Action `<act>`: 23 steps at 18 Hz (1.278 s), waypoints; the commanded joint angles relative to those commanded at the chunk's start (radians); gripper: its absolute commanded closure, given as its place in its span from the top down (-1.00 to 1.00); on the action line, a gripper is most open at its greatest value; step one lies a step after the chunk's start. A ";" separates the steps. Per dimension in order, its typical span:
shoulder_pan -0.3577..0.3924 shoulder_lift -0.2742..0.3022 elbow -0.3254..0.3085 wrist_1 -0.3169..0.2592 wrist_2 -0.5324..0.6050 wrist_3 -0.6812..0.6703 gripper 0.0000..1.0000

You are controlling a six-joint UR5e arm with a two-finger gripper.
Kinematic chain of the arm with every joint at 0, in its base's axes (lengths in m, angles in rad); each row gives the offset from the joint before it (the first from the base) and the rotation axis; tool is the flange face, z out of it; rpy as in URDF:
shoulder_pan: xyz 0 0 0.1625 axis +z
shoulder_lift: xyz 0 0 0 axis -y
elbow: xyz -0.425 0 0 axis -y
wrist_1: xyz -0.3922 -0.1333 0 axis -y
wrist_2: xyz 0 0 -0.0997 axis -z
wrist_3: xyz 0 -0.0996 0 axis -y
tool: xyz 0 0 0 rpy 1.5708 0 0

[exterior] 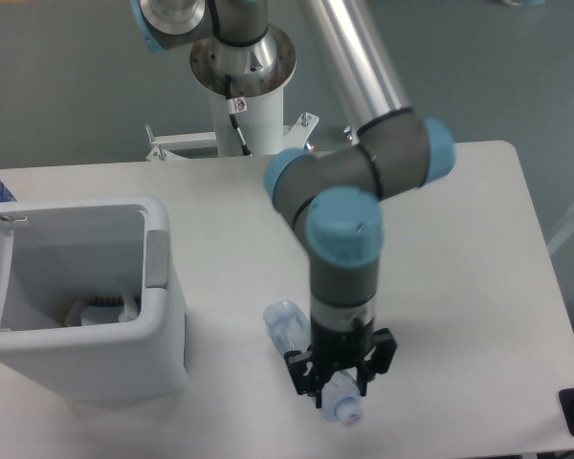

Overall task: Place the trash in the trash can
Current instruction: 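Drag and lift the bottle toward the trash bin, then lower the bottle into the bin and open the gripper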

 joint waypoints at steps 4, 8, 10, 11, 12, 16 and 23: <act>0.049 0.055 0.048 0.008 -0.132 -0.015 0.25; 0.066 0.107 0.068 0.048 -0.218 -0.072 0.25; 0.062 0.129 0.066 0.052 -0.220 -0.072 0.25; 0.055 0.138 0.066 0.054 -0.223 -0.072 0.25; 0.052 0.149 0.066 0.054 -0.238 -0.075 0.25; 0.040 0.190 0.037 0.054 -0.333 -0.121 0.25; -0.083 0.269 -0.089 0.054 -0.333 -0.124 0.25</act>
